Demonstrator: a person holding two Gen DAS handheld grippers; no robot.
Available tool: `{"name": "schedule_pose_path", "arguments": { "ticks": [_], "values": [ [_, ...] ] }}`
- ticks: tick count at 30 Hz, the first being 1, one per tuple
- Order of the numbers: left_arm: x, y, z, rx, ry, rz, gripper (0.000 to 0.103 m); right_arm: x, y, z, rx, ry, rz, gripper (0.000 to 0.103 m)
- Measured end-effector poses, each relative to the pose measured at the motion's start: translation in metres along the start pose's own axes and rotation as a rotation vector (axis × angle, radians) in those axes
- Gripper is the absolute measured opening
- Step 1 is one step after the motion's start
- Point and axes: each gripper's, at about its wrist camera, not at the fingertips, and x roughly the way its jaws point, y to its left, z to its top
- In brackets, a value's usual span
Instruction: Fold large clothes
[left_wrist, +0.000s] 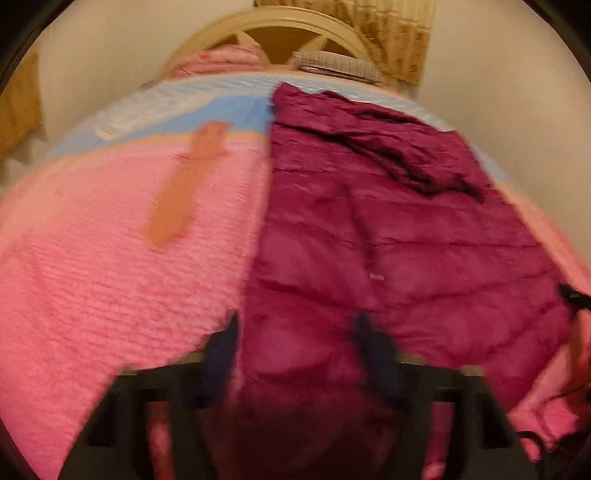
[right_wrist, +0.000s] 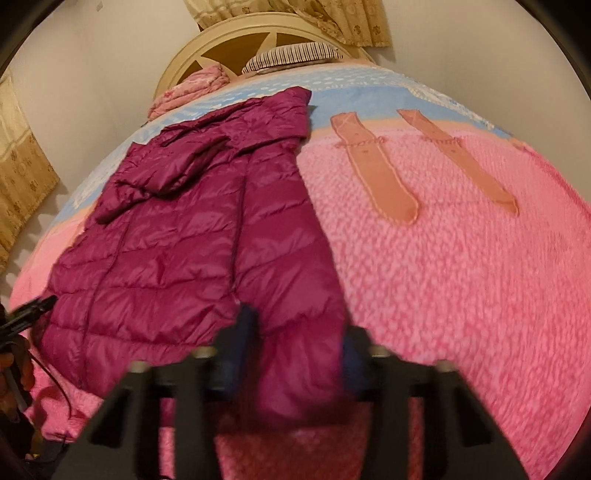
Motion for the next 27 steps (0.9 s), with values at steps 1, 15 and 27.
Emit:
{"name": "schedule_pose_path", "arguments": {
  "ticks": [1,15,27],
  "values": [
    [-0.002,-0.004,-0.001,0.020,-0.010,0.018,0.044,0.000,-0.001,-0.001,0.021,0.004,0.039,0.018],
    [-0.140,-0.021,0.014,0.125,-0.243,-0.106,0.004,-0.098,0.027,-0.003,0.017,-0.176,0.198,0.009],
    [-0.232,-0.015,0.032,0.188,-0.451,-0.115,0.004,-0.241,0.045,-0.002,-0.075,-0.488,0.199,0.009]
  ]
}}
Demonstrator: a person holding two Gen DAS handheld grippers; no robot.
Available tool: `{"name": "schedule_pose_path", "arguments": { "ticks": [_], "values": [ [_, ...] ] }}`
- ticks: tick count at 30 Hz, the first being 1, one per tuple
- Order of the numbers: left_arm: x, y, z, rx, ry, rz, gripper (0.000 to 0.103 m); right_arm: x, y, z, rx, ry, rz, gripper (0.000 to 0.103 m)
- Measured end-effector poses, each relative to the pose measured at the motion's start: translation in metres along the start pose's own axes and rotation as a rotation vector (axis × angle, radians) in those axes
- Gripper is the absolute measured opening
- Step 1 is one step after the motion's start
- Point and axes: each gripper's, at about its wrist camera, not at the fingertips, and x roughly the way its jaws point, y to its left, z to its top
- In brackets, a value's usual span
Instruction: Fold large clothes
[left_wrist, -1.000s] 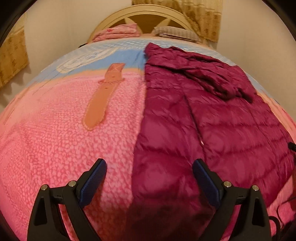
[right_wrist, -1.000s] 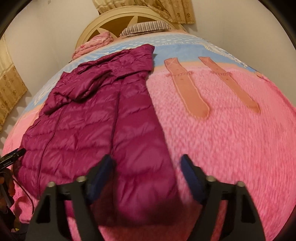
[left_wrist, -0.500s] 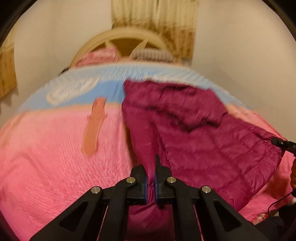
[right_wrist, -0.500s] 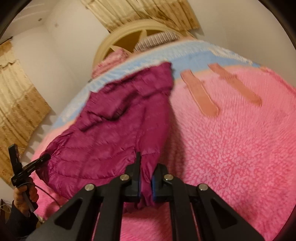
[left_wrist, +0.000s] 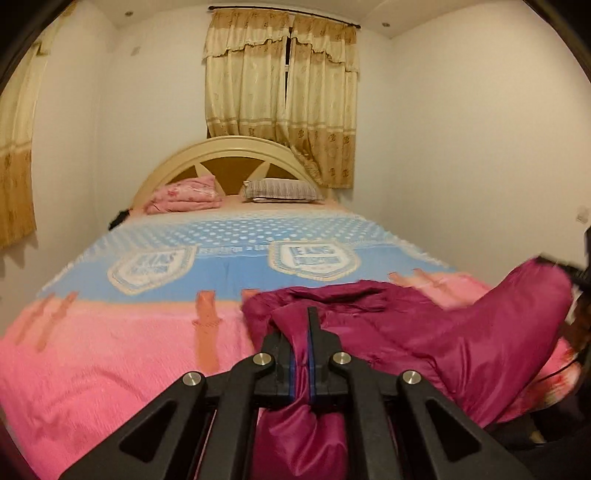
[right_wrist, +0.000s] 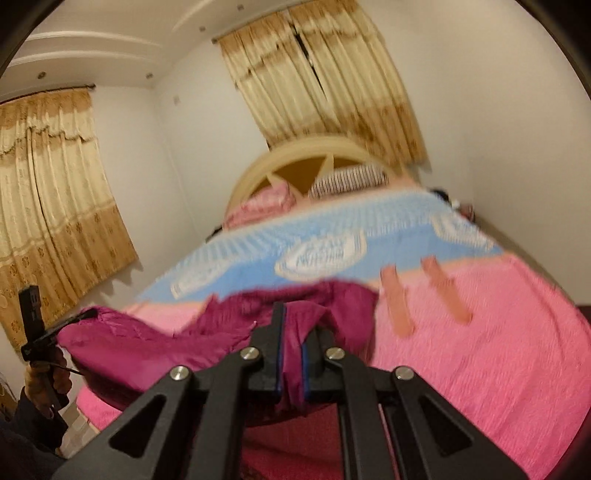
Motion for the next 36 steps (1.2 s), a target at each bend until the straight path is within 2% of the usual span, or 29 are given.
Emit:
{"name": "schedule_pose_path", "arguments": {
  "ticks": [3,6,10,13,16,18,19,20,22,24,26,29,30,32,34,36],
  "values": [
    [0.067,0.016,0.003,-0.017,0.045,0.044,0.004,0.041,-0.006,0.015,-0.032,-0.015,-0.053,0.009],
    [0.129,0.030,0.005,-0.026,0.103,0.074,0.004,0.090,-0.022,0.027,0.008,0.019,-0.051,0.009],
    [0.187,0.038,-0.002,-0.026,0.152,0.121,0.008,0.155,-0.039,0.037,0.043,0.066,-0.093,0.009],
    [0.226,0.049,-0.003,-0.076,0.207,0.106,0.008,0.198,-0.053,0.035,0.043,0.110,-0.134,0.009],
    [0.243,0.052,0.000,-0.124,0.218,0.104,0.010,0.234,-0.072,0.025,0.062,0.156,-0.178,0.009],
    [0.254,0.055,0.004,-0.139,0.200,0.118,0.018,0.253,-0.086,0.018,0.081,0.185,-0.197,0.009],
    [0.251,0.052,0.006,-0.138,0.191,0.128,0.031,0.262,-0.092,0.015,0.089,0.196,-0.206,0.009],
    [0.252,0.052,0.008,-0.134,0.176,0.164,0.060,0.270,-0.097,0.012,0.100,0.208,-0.212,0.009],
    [0.249,0.049,0.015,-0.114,0.086,0.264,0.087,0.280,-0.102,0.009,0.105,0.221,-0.219,0.009],
    [0.251,0.048,0.021,-0.113,0.047,0.289,0.089,0.292,-0.105,0.007,0.105,0.234,-0.221,0.009],
    [0.262,0.046,0.020,-0.124,0.075,0.288,0.090,0.302,-0.108,0.007,0.113,0.234,-0.226,0.009],
    [0.282,0.045,0.012,-0.135,0.127,0.405,0.090,0.315,-0.105,0.013,0.118,0.208,-0.234,0.014],
    [0.286,0.048,0.010,-0.148,0.129,0.427,0.090,0.319,-0.105,0.016,0.120,0.200,-0.239,0.018],
    [0.291,0.054,0.009,-0.184,0.140,0.478,0.090,0.326,-0.104,0.023,0.134,0.184,-0.273,0.035],
    [0.295,0.064,0.010,-0.235,0.157,0.494,0.090,0.323,-0.103,0.028,0.157,0.146,-0.309,0.085],
    [0.287,0.066,0.009,-0.254,0.170,0.502,0.090,0.313,-0.096,0.033,0.161,0.072,-0.328,0.094]
  ]
}}
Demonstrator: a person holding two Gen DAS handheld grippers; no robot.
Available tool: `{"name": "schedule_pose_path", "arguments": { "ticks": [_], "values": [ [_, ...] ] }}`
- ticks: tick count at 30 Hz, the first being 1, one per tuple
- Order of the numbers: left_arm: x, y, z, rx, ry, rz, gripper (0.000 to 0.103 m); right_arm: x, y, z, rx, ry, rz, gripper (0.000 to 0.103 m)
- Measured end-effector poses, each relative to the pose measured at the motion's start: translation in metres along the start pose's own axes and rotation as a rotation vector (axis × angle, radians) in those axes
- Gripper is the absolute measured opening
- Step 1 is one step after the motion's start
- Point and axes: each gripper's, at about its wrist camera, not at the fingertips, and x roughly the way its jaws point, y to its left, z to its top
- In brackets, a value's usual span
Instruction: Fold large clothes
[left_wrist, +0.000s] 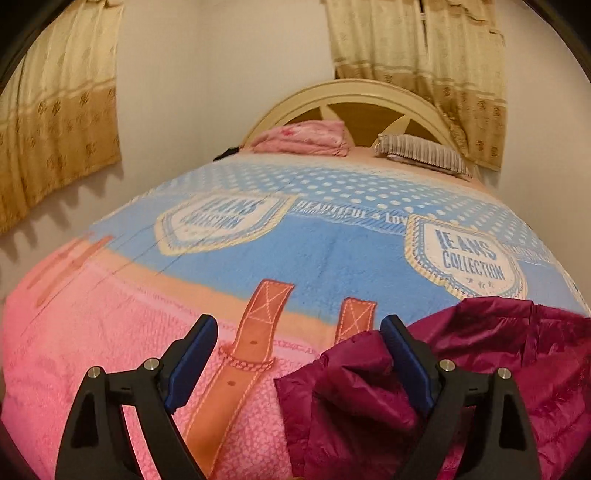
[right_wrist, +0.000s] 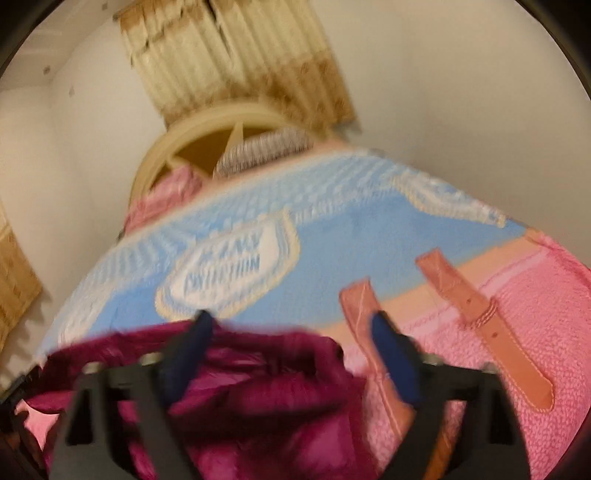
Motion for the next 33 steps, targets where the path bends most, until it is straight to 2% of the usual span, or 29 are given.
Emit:
{"name": "schedule_pose_path", "arguments": {
  "ticks": [2,4,5,7,9,10,12,16,18,22,28,33],
  "values": [
    [-0.021,-0.001,0.000,0.004,-0.052,0.013,0.090,-0.009,0.016,-0.001,-0.058,0.015,0.021,0.092],
    [-0.052,-0.009,-0.005,0.040,-0.136,0.019,0.090,-0.022,0.043,-0.014,-0.159,0.025,0.059,0.079],
    [-0.062,-0.014,-0.007,0.060,-0.164,0.014,0.090,-0.026,0.056,-0.023,-0.209,0.034,0.069,0.077],
    [-0.076,-0.027,-0.010,0.106,-0.218,0.029,0.091,-0.026,0.079,-0.042,-0.288,0.081,0.105,0.060],
    [-0.082,-0.034,-0.009,0.125,-0.261,0.052,0.093,-0.017,0.098,-0.061,-0.331,0.141,0.126,0.056],
    [-0.081,-0.039,-0.009,0.139,-0.259,0.023,0.097,-0.013,0.103,-0.065,-0.344,0.148,0.123,0.056],
    [-0.067,-0.052,-0.013,0.181,-0.197,0.005,0.097,0.001,0.109,-0.074,-0.373,0.157,0.077,0.056],
    [-0.013,-0.071,-0.023,0.224,-0.060,0.065,0.097,0.027,0.102,-0.077,-0.351,0.185,0.000,0.056],
    [0.013,-0.073,-0.027,0.214,-0.001,0.093,0.097,0.037,0.097,-0.079,-0.340,0.199,-0.022,0.056],
    [0.047,-0.072,-0.042,0.188,0.098,0.092,0.097,0.044,0.092,-0.082,-0.328,0.211,-0.034,0.056],
    [0.060,-0.081,-0.049,0.213,0.110,0.083,0.098,0.053,0.084,-0.088,-0.297,0.234,-0.037,0.056],
    [0.072,-0.079,-0.051,0.195,0.156,0.050,0.098,0.057,0.078,-0.090,-0.272,0.257,-0.039,0.057]
  ]
}}
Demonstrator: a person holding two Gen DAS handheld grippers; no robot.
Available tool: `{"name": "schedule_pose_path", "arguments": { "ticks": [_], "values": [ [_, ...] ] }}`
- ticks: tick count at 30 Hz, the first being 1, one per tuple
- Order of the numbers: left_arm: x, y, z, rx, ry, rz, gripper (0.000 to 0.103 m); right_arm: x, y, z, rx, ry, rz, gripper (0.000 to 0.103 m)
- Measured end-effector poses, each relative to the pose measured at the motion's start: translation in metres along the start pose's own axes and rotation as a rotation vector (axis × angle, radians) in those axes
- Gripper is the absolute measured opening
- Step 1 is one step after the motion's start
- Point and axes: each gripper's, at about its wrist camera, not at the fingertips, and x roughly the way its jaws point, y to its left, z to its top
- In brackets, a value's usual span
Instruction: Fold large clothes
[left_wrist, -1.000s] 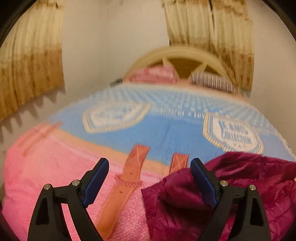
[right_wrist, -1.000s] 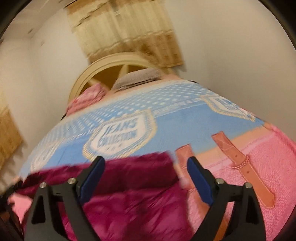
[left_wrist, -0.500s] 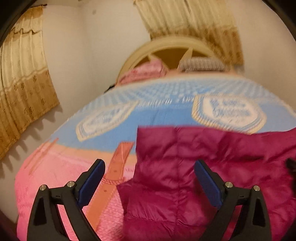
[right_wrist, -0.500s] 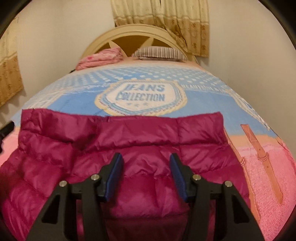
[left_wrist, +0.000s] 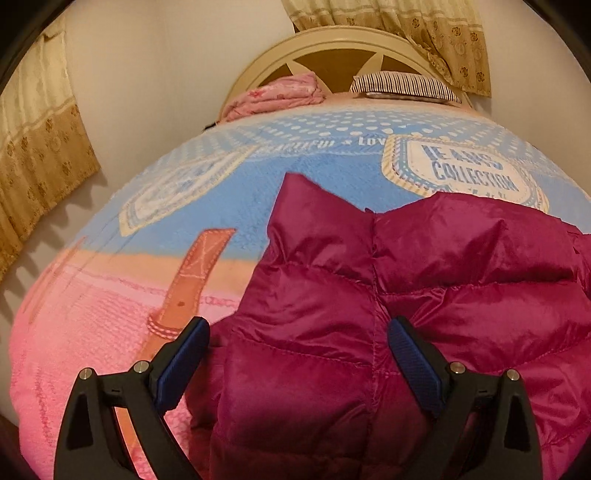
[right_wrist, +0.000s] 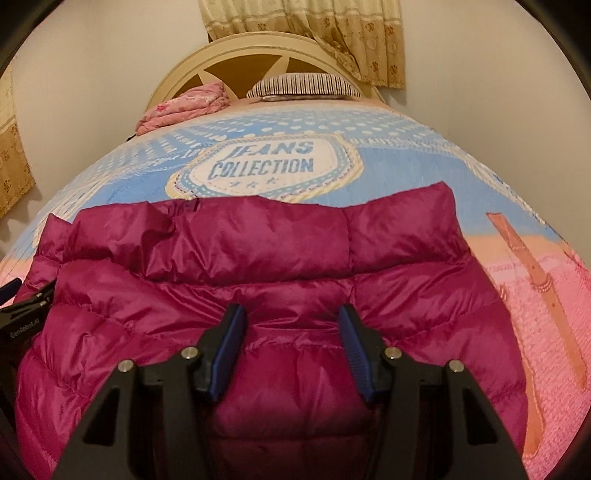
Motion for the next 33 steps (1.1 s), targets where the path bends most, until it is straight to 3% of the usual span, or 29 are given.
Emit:
{"name": "schedule_pose_path", "arguments": {
  "ticks": [6,33],
  "values": [
    [0.008,0.001,0.000,-0.010,0.037,-0.023,0.099,0.006,0.000,-0.001,0.002,0.014,-0.006,0.057],
    [0.018,-0.008,0.000,0.022,0.079,0.010,0.102,0.025,0.006,0.000,-0.039,0.099,-0.061,0.060]
  ]
}}
